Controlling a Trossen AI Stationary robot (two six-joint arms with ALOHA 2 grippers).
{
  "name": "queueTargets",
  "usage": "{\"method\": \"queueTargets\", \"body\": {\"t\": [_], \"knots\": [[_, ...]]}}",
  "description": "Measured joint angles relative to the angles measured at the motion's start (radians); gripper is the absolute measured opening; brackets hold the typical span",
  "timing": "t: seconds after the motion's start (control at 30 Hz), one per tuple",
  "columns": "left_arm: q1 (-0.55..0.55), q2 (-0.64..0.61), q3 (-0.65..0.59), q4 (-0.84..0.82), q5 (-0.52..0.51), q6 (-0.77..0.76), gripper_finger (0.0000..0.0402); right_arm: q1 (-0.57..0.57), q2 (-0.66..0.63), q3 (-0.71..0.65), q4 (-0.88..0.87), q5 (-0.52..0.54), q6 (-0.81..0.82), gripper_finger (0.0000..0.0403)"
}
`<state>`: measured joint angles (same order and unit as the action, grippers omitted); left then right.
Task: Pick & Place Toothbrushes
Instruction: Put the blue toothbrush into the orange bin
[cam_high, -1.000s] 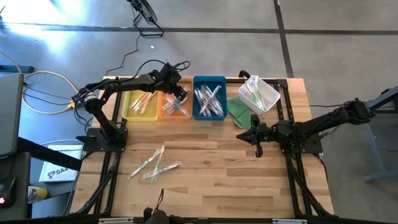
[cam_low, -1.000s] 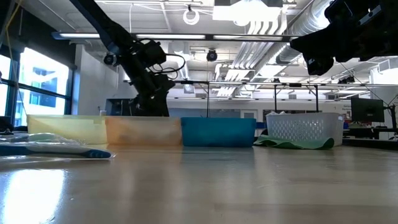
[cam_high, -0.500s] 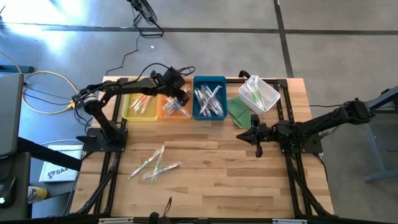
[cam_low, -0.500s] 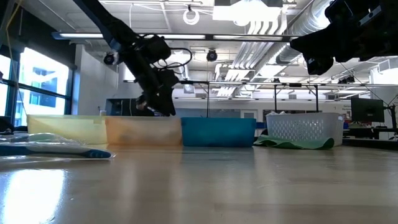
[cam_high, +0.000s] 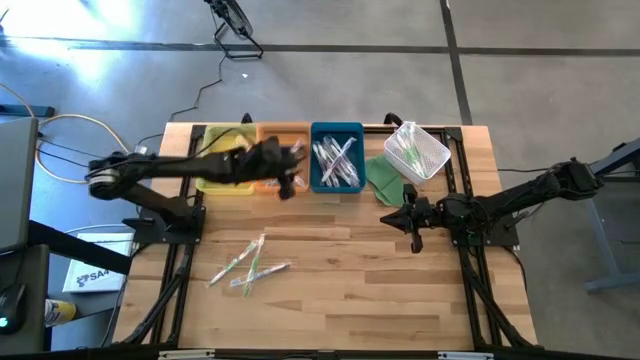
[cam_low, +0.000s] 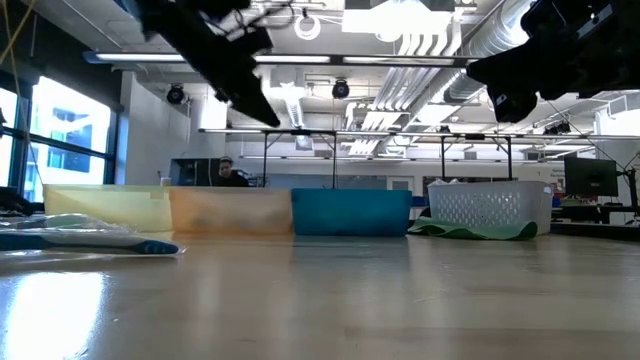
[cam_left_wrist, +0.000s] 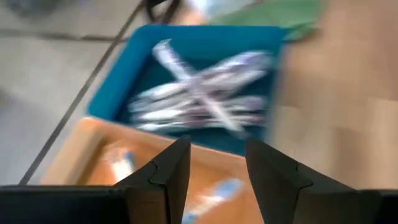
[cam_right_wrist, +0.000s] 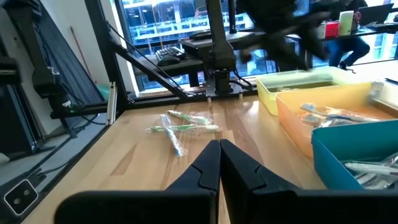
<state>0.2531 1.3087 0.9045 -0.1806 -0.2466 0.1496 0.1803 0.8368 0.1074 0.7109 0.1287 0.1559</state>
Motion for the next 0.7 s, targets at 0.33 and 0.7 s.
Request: {"method": "queueTargets", "body": {"t": [0.33,0.7], "knots": [[-0.349,-0.211,-0.116,-0.007,0.001,0.091,0.0148,0.0,0.0,0.0,-0.004,0.0,0.005,0.0002],[-0.567,-0.214,-0.122,-0.04,0.011,0.113,0.0148,0.0,0.0,0.0,-0.004,0.002,0.005,0.0002]]}}
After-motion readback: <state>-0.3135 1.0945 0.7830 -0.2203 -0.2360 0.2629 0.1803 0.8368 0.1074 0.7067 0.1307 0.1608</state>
